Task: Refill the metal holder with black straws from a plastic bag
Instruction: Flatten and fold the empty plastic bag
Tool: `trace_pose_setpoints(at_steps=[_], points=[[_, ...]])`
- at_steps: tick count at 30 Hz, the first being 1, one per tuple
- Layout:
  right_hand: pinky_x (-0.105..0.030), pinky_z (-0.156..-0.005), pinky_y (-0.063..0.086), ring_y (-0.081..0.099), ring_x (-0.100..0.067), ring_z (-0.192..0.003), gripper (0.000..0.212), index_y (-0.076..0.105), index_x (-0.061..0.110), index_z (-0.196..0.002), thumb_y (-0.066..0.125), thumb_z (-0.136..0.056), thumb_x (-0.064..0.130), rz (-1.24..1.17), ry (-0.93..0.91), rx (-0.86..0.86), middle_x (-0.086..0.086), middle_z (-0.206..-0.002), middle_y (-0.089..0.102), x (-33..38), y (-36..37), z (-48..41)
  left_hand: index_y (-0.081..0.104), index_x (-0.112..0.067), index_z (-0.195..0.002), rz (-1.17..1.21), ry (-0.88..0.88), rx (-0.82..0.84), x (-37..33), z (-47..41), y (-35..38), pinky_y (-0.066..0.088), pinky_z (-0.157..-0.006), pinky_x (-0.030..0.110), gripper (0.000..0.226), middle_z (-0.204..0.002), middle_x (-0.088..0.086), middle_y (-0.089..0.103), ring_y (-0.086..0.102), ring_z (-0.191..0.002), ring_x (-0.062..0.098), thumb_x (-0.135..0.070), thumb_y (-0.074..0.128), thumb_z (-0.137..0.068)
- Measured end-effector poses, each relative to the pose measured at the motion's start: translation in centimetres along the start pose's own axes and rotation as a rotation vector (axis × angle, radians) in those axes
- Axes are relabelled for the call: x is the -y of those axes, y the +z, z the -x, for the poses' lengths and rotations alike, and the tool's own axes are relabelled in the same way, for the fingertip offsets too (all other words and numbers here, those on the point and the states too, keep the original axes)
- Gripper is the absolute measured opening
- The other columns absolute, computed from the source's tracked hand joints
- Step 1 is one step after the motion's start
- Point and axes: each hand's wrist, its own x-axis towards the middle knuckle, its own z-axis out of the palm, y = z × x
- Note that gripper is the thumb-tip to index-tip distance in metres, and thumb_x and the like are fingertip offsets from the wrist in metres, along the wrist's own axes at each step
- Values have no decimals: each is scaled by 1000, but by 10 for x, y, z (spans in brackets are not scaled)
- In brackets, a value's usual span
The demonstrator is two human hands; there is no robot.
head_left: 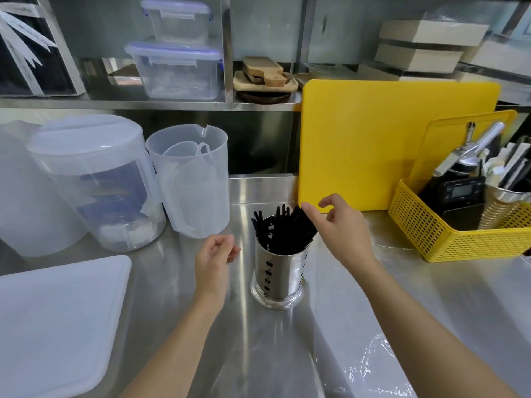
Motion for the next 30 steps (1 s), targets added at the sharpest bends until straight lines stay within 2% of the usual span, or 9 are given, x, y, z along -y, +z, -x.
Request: trace_pose_setpoints(at_steps=[4,8,13,16,18,21,23,27,30], points=[[-34,-61,42,58,-23,-72,50,54,16,-107,49,-83,60,56,83,0,3,-64,56,-27,-20,14,55,-8,-69,-150,-130,32,37,26,-9,40,-62,24,20,-63,4,53,48,-60,16,-10,54,-88],[-33,-64,41,56,-21,-79,52,53,15,-111,48,-84,59,137,175,20,4,-73,57,-65,-39,32,56,-11,-69,-377,-246,178,74,52,-4,41,-67,36,22,-65,4,56,50,-63,20,-21,57,-89],[-35,-69,44,58,-27,-91,53,52,13,-115,50,-84,56,204,346,63,-6,-96,62,-130,-55,51,57,-12,-83,-660,-187,415,85,83,33,43,-68,29,18,-77,1,60,57,-72,18,-30,57,-87],[-38,-78,43,55,-32,-106,51,50,9,-117,52,-86,50,231,459,103,-13,-120,57,-167,-66,57,52,-11,-90,-821,-107,429,87,90,62,39,-74,28,19,-93,6,59,56,-89,23,-29,57,-87],[-39,-84,42,51,-35,-113,50,49,5,-119,53,-88,44,237,531,116,-16,-127,51,-190,-73,61,48,-14,-92,-879,-94,411,89,92,81,38,-79,28,18,-99,4,53,52,-95,23,-29,56,-87],[-42,-91,42,49,-37,-115,53,48,2,-120,57,-86,43,229,655,131,-19,-127,49,-219,-80,64,48,-12,-96,-941,-148,364,91,91,108,40,-87,35,24,-104,8,49,52,-102,29,-32,56,-86],[-43,-91,43,50,-37,-113,55,47,3,-118,60,-83,43,154,753,162,-18,-122,51,-239,-81,63,49,-6,-110,-945,-244,328,93,88,122,40,-94,37,37,-119,16,47,50,-112,35,-34,56,-86],[-37,-74,44,54,-30,-88,61,47,1,-110,69,-71,42,-135,914,197,-17,-97,52,-272,-77,60,39,5,-126,-897,-354,225,96,84,139,36,-103,41,60,-133,25,44,42,-124,37,-35,57,-86],[-33,-70,41,58,-32,-92,52,49,0,-104,72,-73,34,-200,908,190,-17,-95,54,-289,-75,56,31,6,-129,-819,-430,173,98,81,147,38,-101,41,69,-133,24,47,46,-123,36,-40,57,-85]])
